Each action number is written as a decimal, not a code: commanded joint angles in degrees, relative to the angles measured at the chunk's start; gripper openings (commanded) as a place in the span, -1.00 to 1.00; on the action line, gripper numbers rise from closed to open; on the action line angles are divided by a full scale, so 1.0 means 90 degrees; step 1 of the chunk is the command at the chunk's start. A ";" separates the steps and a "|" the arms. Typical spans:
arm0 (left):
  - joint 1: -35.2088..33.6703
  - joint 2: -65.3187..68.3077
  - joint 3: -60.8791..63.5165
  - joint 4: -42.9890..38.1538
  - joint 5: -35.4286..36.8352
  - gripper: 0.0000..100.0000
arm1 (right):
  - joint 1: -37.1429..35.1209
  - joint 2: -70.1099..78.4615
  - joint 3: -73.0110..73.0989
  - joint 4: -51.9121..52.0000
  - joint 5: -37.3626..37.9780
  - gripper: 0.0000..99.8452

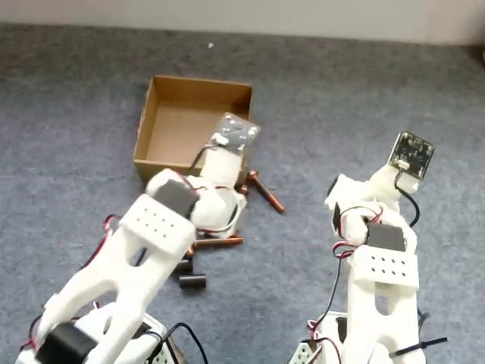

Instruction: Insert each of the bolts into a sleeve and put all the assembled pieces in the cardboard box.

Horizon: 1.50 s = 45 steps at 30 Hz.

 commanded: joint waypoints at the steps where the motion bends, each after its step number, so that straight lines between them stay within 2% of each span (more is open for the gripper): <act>1: 0.0103 0.0796 -0.0464 -0.0840 0.0088 -0.62 | 0.0073 -0.0239 -0.0063 -0.0171 -0.0059 -0.99; 5: 0.0103 0.1763 -0.0884 -0.1123 0.0088 -0.62 | 0.0073 -0.0239 -0.0063 -0.0171 -0.0059 -0.99; 19: 0.0063 0.4547 -0.2623 -0.1094 0.0078 -0.62 | 0.0073 -0.0259 -0.0054 -0.0171 -0.0059 -0.99; 27: 0.0171 0.5114 -0.3287 -0.0742 0.0049 -1.00 | 0.0073 -0.0288 -0.0054 -0.0161 -0.0059 -0.99; 28: 0.0171 0.5133 -0.3277 -0.0742 0.0049 -0.99 | 0.0073 -0.0298 -0.0054 -0.0142 -0.0049 -0.99; 35: 0.0181 0.4078 -0.3131 -0.0166 0.0068 -0.99 | 0.0073 -0.0308 -0.0112 0.0142 -0.0020 -0.99; 40: 0.0122 0.2330 -0.2193 -0.0147 0.0039 -0.99 | -0.0034 -0.0532 -0.0454 0.0825 -0.0020 -0.99; 45: 0.0093 0.0386 -0.1177 -0.0381 0.0039 -0.99 | -0.0376 -0.1910 -0.0601 0.0864 -0.0020 -0.99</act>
